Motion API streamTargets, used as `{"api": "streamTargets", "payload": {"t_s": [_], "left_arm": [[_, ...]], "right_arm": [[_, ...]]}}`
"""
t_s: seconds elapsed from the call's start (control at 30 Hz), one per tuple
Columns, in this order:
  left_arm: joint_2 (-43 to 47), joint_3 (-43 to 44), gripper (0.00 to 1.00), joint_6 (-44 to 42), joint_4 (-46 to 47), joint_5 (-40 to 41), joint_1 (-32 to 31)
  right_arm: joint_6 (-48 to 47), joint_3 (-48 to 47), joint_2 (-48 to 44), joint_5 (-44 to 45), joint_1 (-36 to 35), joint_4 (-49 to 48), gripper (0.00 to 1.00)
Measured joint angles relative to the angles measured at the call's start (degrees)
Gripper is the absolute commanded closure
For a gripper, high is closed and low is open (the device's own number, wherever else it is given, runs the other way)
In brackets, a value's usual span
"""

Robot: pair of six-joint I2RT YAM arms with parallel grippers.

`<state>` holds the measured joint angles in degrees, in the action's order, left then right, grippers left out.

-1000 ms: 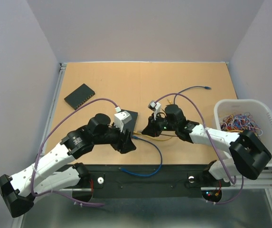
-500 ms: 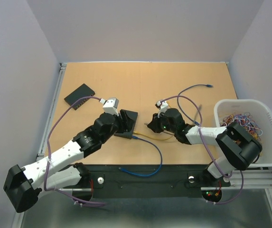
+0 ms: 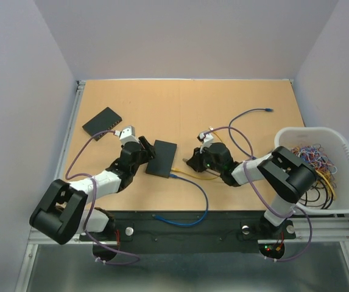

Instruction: Insert the plug into the switch port

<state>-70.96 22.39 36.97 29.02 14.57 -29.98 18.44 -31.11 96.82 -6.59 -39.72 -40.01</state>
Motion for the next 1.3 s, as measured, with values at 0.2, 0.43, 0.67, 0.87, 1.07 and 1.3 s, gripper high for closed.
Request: {"api": "streamTargets", "payload": {"t_s": [0.2,0.43,0.67,0.87,1.07,1.3], "left_arm": [[-6.93,-0.02,0.39,-1.86,8.24,-4.98,0.87],[-16.35,0.26,0.40,-3.67,15.41,-7.96,0.92],[-22.34,1.97,0.42,-4.59,22.99,-12.44,1.49],[-27.61,3.98,0.43,-6.14,29.20,-16.68,1.55],[-29.00,4.72,0.43,-7.21,30.77,-17.46,1.60],[-28.55,4.66,0.43,-8.02,30.75,-17.49,1.60]], "right_arm": [[1.92,1.31,3.41,-2.91,0.00,-7.58,1.00],[3.89,2.38,7.63,-4.42,-0.44,-16.26,1.00],[4.26,5.07,8.79,-3.48,-3.10,-22.25,0.99],[4.26,5.79,8.98,-1.99,-4.44,-23.80,1.00],[4.26,6.84,9.05,0.87,-4.85,-25.03,1.00],[4.52,10.80,6.38,8.02,-5.38,-26.03,1.00]]}}
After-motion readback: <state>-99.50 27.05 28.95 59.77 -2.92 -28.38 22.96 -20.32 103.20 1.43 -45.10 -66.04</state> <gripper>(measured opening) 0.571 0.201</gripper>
